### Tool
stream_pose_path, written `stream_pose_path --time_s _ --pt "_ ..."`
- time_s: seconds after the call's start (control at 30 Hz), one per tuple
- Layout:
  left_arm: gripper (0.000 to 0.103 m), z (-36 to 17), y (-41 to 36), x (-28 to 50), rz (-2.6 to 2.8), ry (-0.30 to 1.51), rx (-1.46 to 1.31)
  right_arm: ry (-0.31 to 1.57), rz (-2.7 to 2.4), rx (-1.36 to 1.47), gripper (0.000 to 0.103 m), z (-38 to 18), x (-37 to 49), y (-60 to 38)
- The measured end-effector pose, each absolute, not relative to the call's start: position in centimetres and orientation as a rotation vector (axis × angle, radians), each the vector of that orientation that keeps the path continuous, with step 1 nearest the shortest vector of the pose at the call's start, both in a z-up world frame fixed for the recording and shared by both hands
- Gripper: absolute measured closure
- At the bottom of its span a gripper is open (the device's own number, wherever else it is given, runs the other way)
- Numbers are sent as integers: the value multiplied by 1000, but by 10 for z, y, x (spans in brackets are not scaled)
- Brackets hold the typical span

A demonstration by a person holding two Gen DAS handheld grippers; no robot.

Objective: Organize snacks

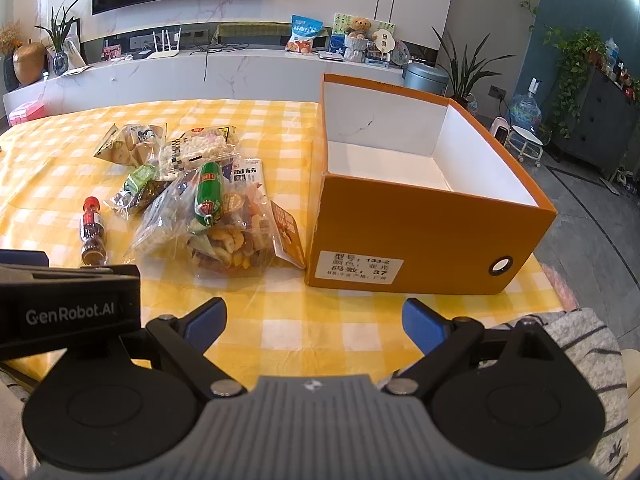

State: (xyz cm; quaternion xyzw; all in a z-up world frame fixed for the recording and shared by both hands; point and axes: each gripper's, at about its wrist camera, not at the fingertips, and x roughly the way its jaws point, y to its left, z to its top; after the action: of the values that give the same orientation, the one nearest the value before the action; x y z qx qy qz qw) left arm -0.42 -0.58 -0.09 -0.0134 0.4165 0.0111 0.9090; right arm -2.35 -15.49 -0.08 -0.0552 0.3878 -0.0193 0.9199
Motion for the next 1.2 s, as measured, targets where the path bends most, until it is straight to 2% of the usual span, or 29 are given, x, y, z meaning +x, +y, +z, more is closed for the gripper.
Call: stream_pose_path --time_s 1.2 --pt "9 -5 -6 -6 31 879 -24 814 -43 -126 11 -5 -25 -154"
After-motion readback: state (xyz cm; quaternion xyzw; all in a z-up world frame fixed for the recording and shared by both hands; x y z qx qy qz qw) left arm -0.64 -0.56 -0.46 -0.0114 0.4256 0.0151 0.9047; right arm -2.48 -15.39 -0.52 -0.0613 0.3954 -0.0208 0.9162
